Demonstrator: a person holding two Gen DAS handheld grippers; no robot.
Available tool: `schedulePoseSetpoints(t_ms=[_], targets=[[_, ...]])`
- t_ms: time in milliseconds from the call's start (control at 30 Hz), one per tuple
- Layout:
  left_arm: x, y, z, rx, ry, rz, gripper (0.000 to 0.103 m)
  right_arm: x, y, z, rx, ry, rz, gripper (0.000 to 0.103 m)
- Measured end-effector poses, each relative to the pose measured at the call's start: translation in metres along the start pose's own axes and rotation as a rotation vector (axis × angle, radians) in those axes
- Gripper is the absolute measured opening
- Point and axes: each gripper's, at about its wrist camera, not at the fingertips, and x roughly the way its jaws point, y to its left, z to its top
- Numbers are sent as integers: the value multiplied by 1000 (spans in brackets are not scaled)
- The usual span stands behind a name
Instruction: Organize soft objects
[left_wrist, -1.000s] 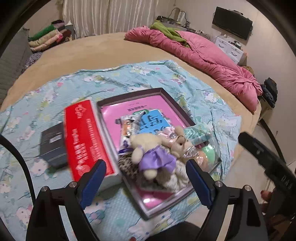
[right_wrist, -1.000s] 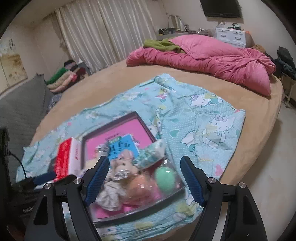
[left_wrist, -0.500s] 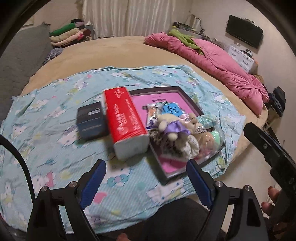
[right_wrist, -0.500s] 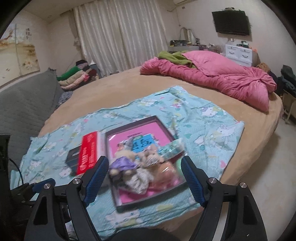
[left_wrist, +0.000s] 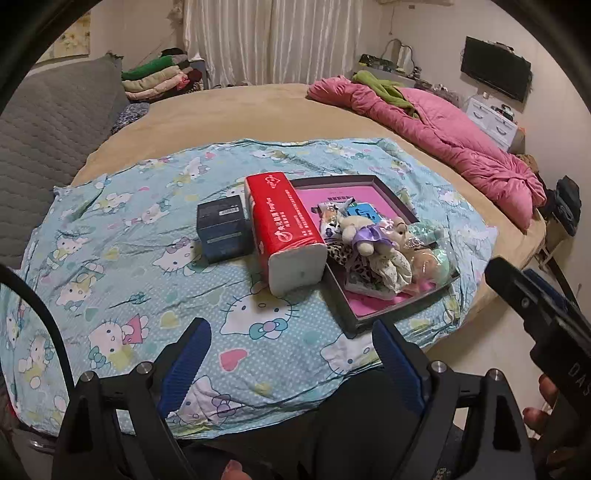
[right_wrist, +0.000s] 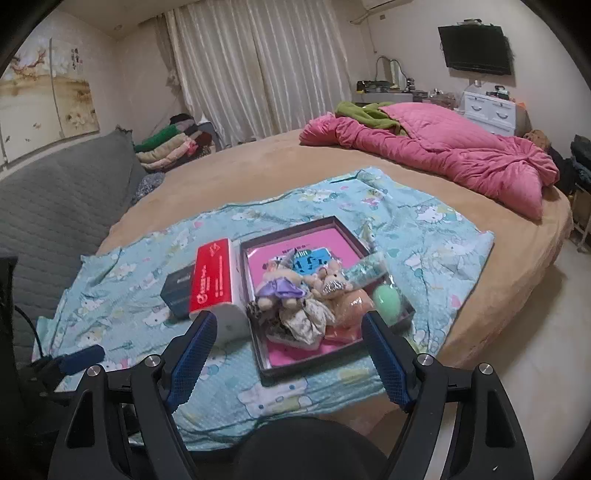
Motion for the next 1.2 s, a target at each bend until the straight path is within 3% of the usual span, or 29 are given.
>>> schedulePoseSetpoints(t_ms=[167, 333, 533, 1200], targets=[[0, 8, -5, -38, 9, 21, 89, -5, -1, -8, -15, -11, -36, 82], [2, 15, -16, -57, 24, 25, 89, 2, 1, -19, -18, 42, 0, 82], [4, 16, -27, -47, 35, 32, 89, 8, 8, -33, -61, 68, -16, 82], [7, 17, -26, -53, 37, 40, 89, 16, 10, -38, -77, 98, -7, 82]])
